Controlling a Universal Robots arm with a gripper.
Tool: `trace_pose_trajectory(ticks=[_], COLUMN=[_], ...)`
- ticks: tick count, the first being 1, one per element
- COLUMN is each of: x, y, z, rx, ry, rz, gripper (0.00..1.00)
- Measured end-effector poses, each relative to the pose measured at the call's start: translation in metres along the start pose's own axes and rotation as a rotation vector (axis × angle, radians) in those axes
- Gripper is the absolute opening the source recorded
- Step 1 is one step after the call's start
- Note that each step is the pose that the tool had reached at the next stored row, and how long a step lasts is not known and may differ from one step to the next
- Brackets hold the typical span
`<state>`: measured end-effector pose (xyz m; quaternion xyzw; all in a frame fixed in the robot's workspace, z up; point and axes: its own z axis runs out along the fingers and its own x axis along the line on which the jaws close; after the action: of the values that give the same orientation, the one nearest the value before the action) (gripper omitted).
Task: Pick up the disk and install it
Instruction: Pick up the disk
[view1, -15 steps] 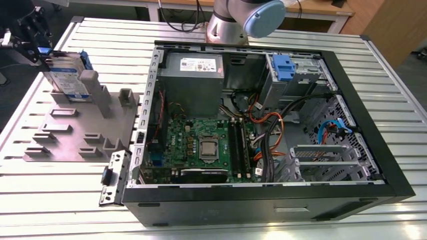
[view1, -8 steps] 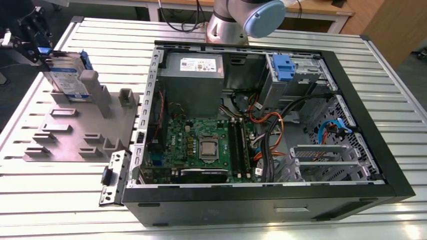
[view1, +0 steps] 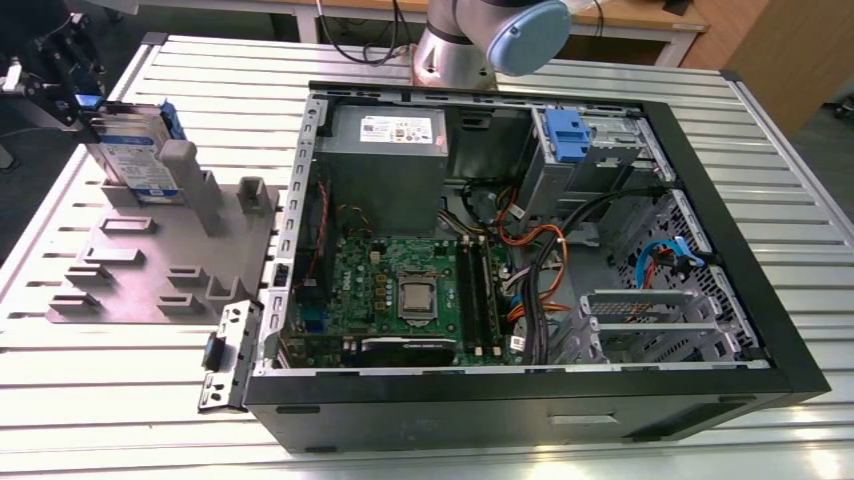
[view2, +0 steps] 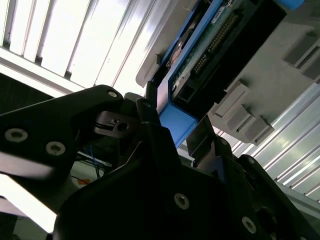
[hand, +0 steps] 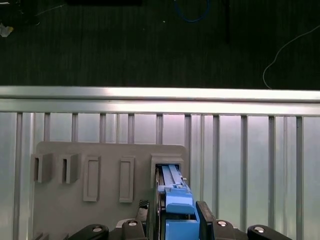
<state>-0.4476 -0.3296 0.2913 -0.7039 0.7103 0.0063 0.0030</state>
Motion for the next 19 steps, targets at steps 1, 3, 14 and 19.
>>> trace_pose_trajectory(ticks=[1, 3, 14, 19], x=[0.0, 0.0, 0.0, 0.0], y=[0.0, 0.0, 0.0, 0.0], z=[0.0, 0.0002, 0.0002, 0.0002], rx=[-0.0001, 0.0002, 0.0003, 0.0003], ry=[0.0, -0.0001, -0.0001, -0.0001], rz=[0.007, 0.015, 0.016, 0.016], gripper=[0.49, 0.49, 0.41, 0.41])
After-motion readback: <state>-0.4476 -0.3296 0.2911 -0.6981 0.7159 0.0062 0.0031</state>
